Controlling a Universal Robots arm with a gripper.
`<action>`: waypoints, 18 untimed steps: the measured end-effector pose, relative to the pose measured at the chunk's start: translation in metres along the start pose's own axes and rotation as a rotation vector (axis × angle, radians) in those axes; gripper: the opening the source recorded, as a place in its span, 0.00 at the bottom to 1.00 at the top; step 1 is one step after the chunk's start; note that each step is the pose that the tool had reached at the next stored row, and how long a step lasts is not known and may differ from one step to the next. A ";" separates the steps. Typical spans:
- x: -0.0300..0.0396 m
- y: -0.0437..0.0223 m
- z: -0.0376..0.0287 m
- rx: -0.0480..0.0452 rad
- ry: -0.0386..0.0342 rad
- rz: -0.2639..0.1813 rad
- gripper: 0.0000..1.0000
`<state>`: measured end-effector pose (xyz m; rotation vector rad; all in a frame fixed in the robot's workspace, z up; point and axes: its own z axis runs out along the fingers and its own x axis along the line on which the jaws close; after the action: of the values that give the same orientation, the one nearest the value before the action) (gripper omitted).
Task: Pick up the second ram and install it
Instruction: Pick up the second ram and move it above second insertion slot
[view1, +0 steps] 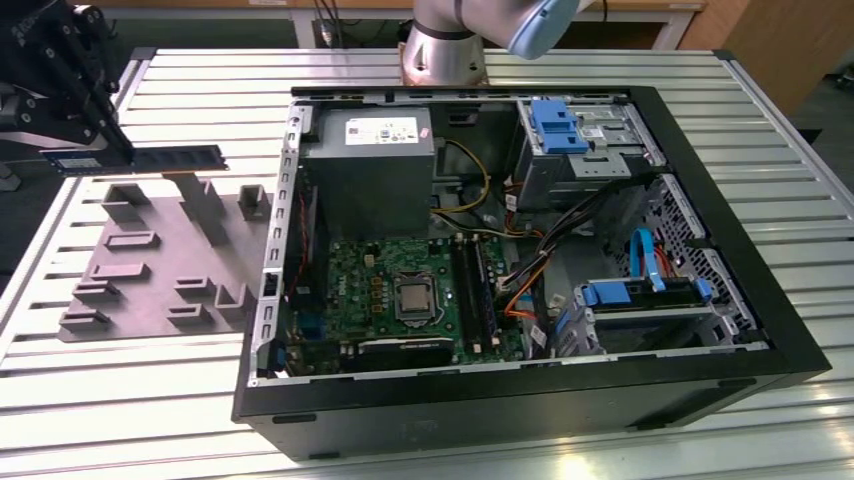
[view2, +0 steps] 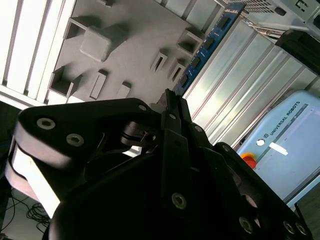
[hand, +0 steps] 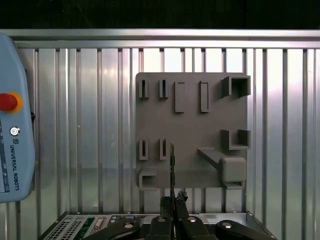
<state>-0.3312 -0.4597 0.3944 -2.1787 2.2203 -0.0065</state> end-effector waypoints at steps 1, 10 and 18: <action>0.0000 -0.0007 0.0000 0.0000 0.0000 0.000 0.14; -0.0001 -0.0074 0.0002 0.0000 0.0000 0.000 0.14; -0.0003 -0.0155 0.0004 -0.0001 0.0000 0.000 0.14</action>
<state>-0.3157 -0.4597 0.3944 -2.1787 2.2204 -0.0065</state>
